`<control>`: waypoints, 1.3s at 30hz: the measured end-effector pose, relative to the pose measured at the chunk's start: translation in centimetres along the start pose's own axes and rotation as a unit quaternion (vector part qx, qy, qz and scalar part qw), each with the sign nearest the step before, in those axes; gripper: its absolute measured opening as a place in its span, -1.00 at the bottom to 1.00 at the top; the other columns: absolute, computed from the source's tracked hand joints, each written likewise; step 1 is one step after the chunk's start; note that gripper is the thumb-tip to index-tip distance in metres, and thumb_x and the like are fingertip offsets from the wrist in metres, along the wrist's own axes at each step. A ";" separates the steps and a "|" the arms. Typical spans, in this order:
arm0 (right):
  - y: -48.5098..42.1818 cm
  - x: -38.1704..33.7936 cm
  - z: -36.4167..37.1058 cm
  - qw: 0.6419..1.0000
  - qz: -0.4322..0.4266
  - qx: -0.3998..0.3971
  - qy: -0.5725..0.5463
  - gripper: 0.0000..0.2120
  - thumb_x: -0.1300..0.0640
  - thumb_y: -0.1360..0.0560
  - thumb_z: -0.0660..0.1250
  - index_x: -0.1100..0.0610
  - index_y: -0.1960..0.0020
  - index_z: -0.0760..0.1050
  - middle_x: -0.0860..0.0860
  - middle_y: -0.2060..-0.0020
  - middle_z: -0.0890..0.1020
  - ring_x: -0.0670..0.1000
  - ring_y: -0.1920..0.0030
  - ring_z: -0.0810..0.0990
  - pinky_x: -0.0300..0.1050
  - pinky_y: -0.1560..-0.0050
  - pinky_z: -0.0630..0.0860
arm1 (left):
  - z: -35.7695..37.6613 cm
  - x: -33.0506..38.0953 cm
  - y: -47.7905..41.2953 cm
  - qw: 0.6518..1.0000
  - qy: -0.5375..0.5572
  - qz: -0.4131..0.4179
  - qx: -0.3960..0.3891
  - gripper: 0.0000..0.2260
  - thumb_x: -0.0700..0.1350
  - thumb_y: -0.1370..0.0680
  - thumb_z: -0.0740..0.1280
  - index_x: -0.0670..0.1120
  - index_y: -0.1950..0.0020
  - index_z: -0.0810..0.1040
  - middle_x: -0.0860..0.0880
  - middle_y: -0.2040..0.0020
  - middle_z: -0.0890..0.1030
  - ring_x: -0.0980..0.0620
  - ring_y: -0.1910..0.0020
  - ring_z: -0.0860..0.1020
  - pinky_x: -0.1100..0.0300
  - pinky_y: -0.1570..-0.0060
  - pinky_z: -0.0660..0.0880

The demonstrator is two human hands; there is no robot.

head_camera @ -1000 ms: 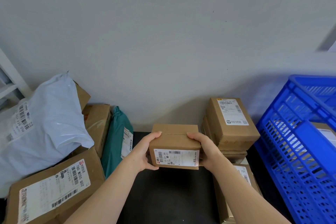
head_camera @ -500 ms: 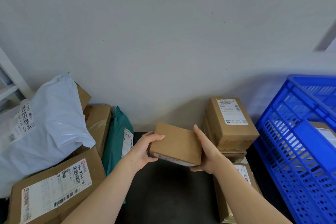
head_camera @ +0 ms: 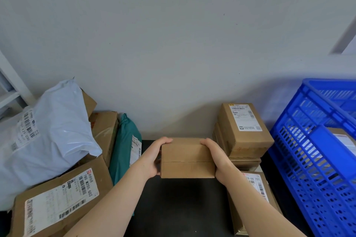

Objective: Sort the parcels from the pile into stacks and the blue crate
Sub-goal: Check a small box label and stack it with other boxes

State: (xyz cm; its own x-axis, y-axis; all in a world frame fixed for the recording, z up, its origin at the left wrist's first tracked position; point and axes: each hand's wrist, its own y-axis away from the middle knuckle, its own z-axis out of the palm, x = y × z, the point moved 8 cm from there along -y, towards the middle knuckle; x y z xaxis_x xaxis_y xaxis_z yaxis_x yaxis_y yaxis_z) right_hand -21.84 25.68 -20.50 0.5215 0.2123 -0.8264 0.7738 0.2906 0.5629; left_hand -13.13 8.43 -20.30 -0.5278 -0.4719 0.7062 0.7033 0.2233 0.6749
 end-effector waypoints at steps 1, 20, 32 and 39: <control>0.1 0.1 0.0 1.000 0.014 0.000 0.002 -0.56 -0.21 -0.40 0.34 -0.07 -0.22 0.45 0.04 -0.16 0.52 0.11 -0.18 0.48 0.11 -0.28 0.43 | -0.1 0.0 0.0 1.000 -0.003 0.006 0.007 -0.64 0.10 -0.46 0.38 -0.07 -0.12 0.42 -0.18 -0.09 0.50 -0.15 -0.06 0.49 -0.01 0.03 0.47; 1.1 -0.1 -1.3 0.997 0.021 0.067 -0.023 -0.73 -0.07 -0.44 0.37 -0.01 -0.09 0.47 0.04 -0.10 0.52 0.10 -0.16 0.47 0.13 -0.30 0.42 | 0.2 0.6 -0.1 0.998 0.001 0.064 0.018 -0.65 -0.02 -0.48 0.38 -0.06 -0.22 0.41 -0.16 -0.10 0.49 -0.12 -0.07 0.47 -0.04 0.04 0.48; 2.0 -1.7 -1.7 0.987 -0.083 0.134 0.037 -0.28 -0.25 -0.48 0.31 -0.03 -0.52 0.13 0.06 -0.43 0.31 0.17 -0.39 0.34 0.21 -0.36 0.36 | 0.4 0.8 0.0 0.999 0.020 0.045 -0.003 -0.61 0.03 -0.49 0.42 -0.02 -0.24 0.39 -0.13 -0.14 0.49 -0.15 -0.19 0.50 -0.15 -0.17 0.52; 2.2 -2.3 0.8 0.993 -0.065 0.040 0.092 -0.20 -0.24 -0.47 0.30 0.02 -0.56 0.04 0.08 -0.47 0.27 0.16 -0.42 0.31 0.13 -0.41 0.24 | -0.3 1.6 -0.2 0.995 -0.069 0.069 0.019 -0.37 0.17 -0.35 0.50 -0.04 -0.31 0.40 -0.10 -0.21 0.51 -0.10 -0.17 0.52 -0.02 0.00 0.60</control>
State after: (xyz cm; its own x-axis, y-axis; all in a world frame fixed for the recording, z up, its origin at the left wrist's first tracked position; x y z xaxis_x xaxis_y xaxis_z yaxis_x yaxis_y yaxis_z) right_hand -21.04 25.04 -17.32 0.3470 0.3463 -0.8716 0.8602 0.2529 0.4429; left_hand -13.96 7.33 -19.34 -0.4893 -0.3136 0.8138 0.7563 0.3121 0.5750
